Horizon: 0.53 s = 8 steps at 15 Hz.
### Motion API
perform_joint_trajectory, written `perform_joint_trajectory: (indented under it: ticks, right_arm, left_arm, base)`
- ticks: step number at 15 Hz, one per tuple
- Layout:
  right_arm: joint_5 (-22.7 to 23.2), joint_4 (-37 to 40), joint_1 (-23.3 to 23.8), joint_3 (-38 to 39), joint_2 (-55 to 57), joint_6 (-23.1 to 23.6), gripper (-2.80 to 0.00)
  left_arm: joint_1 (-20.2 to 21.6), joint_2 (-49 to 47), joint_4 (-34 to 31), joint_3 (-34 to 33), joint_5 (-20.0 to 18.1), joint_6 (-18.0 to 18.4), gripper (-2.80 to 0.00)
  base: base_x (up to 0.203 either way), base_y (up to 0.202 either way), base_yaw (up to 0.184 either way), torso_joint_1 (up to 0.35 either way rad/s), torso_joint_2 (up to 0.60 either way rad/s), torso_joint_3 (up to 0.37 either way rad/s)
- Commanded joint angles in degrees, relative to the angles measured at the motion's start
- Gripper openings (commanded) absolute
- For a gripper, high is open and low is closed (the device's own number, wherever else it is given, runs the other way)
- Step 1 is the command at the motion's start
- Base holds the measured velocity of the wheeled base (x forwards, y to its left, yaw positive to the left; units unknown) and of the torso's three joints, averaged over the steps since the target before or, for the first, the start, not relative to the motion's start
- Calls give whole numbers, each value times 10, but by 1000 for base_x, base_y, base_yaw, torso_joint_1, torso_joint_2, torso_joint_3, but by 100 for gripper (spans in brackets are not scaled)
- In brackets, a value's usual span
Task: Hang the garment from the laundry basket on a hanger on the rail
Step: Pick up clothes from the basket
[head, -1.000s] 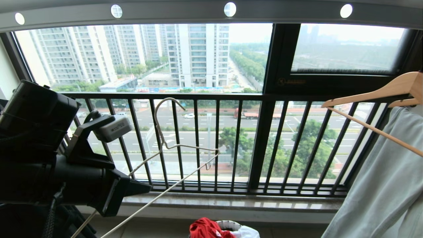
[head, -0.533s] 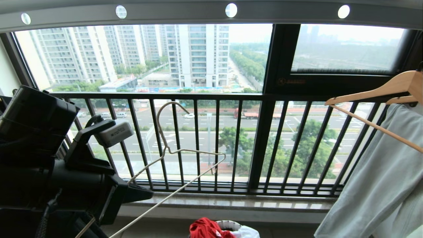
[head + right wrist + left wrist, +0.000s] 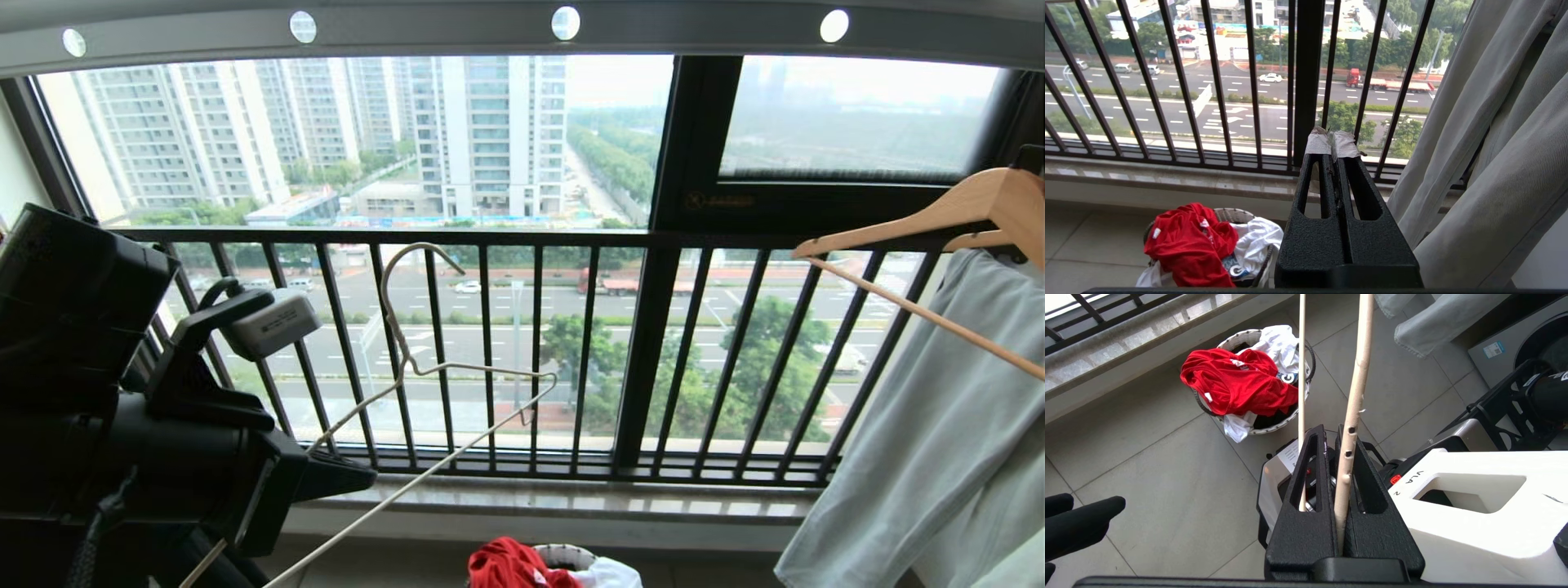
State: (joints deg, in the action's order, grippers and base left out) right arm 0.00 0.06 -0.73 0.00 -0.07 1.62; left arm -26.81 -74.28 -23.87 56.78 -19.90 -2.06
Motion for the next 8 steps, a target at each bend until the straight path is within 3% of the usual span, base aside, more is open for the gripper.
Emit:
perform_joint_trajectory:
  ticks: [1,8]
  right_arm:
    - [0,0,0,0,1,0,-280]
    - [0,-1,-1,0,1,-18,-280]
  left_arm:
    - [0,8,-1,1,-1,0,-280]
    - [0,8,-1,-1,-1,0,-280]
  base:
    - [0,0,0,-139,291,149]
    - [0,0,0,-144,311,165]
